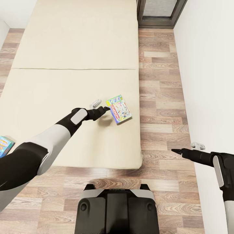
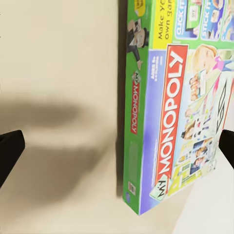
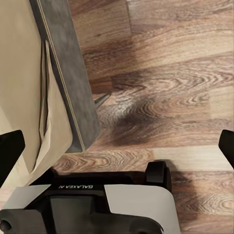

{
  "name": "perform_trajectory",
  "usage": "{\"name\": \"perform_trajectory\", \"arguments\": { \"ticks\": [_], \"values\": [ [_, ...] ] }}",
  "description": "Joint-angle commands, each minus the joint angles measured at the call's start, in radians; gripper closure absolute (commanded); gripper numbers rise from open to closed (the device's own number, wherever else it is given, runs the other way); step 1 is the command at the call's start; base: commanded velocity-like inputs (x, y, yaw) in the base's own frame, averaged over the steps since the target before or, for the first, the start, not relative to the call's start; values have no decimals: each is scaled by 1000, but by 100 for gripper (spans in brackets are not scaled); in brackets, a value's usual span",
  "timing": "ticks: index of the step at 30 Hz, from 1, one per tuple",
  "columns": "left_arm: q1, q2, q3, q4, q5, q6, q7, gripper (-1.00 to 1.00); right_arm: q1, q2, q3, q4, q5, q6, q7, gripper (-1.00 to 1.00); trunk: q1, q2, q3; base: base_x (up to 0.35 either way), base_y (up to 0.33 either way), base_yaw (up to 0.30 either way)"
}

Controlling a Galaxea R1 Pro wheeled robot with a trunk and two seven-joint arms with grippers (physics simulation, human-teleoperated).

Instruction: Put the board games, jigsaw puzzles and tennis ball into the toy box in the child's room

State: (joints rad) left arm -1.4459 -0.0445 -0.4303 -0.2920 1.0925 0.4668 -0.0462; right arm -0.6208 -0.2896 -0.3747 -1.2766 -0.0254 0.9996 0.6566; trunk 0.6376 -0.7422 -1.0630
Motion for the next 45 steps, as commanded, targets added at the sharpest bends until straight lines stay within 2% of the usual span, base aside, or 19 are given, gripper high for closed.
{"name": "perform_trajectory", "arguments": {
  "ticks": [1, 25, 45],
  "values": [
    [-1, 0, -3, 1, 0, 1, -3, -100, 0, 0, -1, -1, -2, 7, 2, -100, 0, -1, -2, 0, 0, 0],
    [-35, 2, -3, 2, 0, 2, 6, -100, 0, 0, -1, -1, -2, 5, 2, -100, 0, -1, -41, 0, 0, 0],
    [-40, 2, -4, 2, 0, 2, 5, -100, 1, 0, -1, -1, -2, 5, 2, -100, 0, -1, -70, 0, 0, 0]
  ]
}}
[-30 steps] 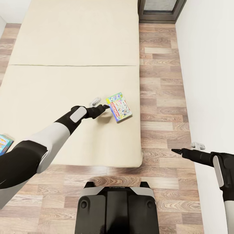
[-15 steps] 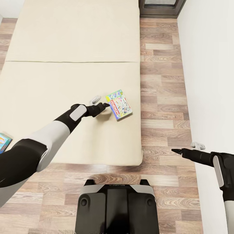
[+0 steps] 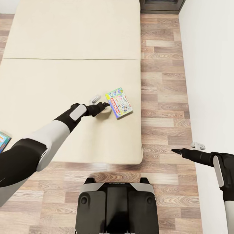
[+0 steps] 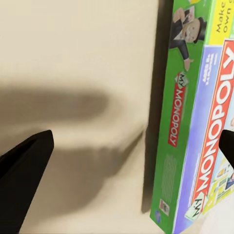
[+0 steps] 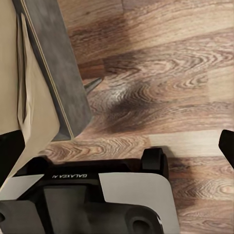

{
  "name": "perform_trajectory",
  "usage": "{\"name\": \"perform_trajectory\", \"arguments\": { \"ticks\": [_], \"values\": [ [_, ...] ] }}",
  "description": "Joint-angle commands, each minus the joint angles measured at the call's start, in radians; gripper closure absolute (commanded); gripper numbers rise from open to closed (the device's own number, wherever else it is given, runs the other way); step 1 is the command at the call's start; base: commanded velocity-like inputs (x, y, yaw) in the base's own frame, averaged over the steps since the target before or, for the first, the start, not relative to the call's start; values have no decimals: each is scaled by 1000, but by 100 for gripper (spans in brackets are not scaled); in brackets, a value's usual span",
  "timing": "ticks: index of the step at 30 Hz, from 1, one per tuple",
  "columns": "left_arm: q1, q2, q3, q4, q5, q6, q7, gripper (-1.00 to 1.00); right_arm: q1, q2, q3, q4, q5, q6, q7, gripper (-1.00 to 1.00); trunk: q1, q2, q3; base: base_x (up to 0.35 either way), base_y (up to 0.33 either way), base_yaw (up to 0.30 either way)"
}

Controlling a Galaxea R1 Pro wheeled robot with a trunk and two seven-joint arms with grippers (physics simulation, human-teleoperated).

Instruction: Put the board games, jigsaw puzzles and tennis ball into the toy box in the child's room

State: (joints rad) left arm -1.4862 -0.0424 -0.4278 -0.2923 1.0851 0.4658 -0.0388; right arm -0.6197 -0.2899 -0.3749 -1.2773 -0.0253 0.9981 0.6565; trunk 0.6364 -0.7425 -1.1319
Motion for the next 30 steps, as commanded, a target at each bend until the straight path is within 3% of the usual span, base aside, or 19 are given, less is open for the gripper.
{"name": "perform_trajectory", "arguments": {
  "ticks": [1, 20, 30],
  "values": [
    [0, 0, -6, 2, 7, 4, -3, -100, 0, 0, -1, 0, -2, 6, 2, -100, 1, -1, -1, 0, 0, 0],
    [0, 0, -6, -9, 8, 3, -11, -100, 0, 2, -1, -1, -2, 5, 2, -100, 1, -1, -5, 0, 0, -5],
    [0, 0, -5, -16, 9, 4, -15, -100, 0, 2, -1, -1, -2, 5, 2, -100, 1, -1, -5, 0, 0, -139]
  ]
}}
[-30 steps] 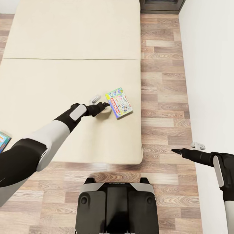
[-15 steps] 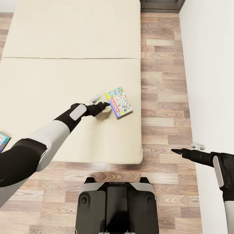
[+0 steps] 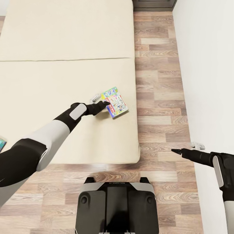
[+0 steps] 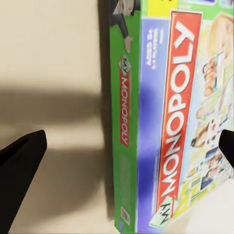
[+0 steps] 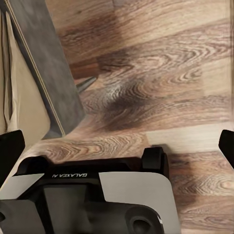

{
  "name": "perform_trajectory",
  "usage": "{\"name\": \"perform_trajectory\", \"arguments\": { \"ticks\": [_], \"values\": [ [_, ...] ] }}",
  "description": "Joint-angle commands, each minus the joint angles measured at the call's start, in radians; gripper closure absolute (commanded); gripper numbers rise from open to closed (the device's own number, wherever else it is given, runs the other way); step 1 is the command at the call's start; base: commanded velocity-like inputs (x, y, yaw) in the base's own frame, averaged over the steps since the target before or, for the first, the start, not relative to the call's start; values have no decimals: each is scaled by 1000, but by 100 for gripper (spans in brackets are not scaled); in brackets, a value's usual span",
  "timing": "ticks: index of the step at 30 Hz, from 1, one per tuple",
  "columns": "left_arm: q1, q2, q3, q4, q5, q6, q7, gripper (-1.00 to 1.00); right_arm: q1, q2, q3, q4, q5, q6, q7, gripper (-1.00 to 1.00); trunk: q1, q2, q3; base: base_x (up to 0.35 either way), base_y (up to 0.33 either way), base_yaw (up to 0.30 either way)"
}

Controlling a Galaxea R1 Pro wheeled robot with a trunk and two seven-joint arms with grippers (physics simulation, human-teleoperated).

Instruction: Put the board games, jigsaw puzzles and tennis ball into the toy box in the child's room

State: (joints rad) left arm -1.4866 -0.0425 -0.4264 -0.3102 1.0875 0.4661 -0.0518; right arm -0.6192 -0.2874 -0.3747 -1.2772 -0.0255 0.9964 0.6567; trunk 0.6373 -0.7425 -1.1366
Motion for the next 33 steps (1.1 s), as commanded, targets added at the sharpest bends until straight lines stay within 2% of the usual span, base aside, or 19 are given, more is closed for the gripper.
{"name": "perform_trajectory", "arguments": {
  "ticks": [1, 16, 33],
  "values": [
    [0, 0, -6, 2, 6, 3, -2, -100, -1, 0, -1, -1, -2, 7, 1, -100, 1, -1, -1, 0, 0, -201],
    [0, 3, -6, -1, 6, 3, -3, -100, -1, 0, -1, -1, -2, 5, 1, -100, 1, -1, -1, 0, 0, -230],
    [2, 5, -6, -1, 6, 3, -3, -100, 1, 2, 0, -1, -2, 3, 1, -100, 1, -1, -1, 0, 0, -58]
  ]
}}
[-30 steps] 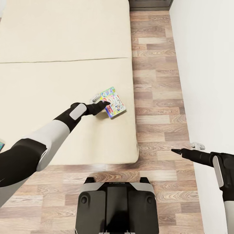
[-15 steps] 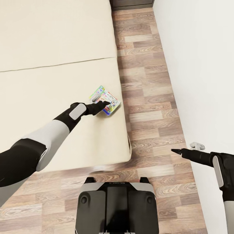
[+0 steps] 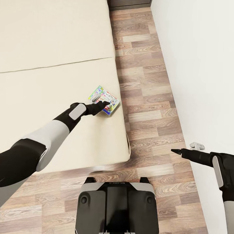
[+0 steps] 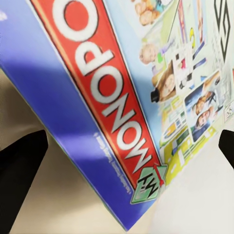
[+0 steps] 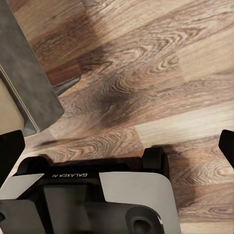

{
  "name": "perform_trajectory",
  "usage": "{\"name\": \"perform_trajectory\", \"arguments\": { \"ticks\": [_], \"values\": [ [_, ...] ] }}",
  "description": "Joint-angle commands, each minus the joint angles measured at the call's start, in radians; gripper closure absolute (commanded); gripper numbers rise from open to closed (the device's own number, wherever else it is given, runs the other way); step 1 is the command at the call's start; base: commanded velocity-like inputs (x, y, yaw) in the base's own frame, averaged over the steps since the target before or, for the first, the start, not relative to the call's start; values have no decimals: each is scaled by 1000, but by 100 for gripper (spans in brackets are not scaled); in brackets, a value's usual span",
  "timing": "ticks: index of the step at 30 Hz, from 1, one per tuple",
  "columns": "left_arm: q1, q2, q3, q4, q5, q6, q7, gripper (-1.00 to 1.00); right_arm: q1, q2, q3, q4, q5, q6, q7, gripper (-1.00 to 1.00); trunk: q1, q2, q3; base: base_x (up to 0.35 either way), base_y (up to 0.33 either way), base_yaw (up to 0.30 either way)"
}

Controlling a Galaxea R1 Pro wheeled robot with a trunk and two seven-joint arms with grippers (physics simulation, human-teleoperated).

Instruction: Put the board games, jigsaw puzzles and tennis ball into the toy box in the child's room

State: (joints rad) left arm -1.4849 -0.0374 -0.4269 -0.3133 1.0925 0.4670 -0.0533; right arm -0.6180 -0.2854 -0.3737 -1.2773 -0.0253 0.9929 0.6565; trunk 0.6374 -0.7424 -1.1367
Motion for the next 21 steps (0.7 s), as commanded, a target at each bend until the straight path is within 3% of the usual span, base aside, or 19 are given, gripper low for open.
{"name": "perform_trajectory", "arguments": {
  "ticks": [1, 21],
  "values": [
    [0, 0, -6, 2, 1, 2, -2, -100, 0, 0, -1, 0, -2, 7, 2, -100, 0, -1, -1, 0, 0, -12],
    [1, 2, -6, 2, 1, 2, -2, -100, 5, 2, 1, 0, -2, 5, 2, -100, 0, -1, -1, 0, 0, -4]
  ]
}}
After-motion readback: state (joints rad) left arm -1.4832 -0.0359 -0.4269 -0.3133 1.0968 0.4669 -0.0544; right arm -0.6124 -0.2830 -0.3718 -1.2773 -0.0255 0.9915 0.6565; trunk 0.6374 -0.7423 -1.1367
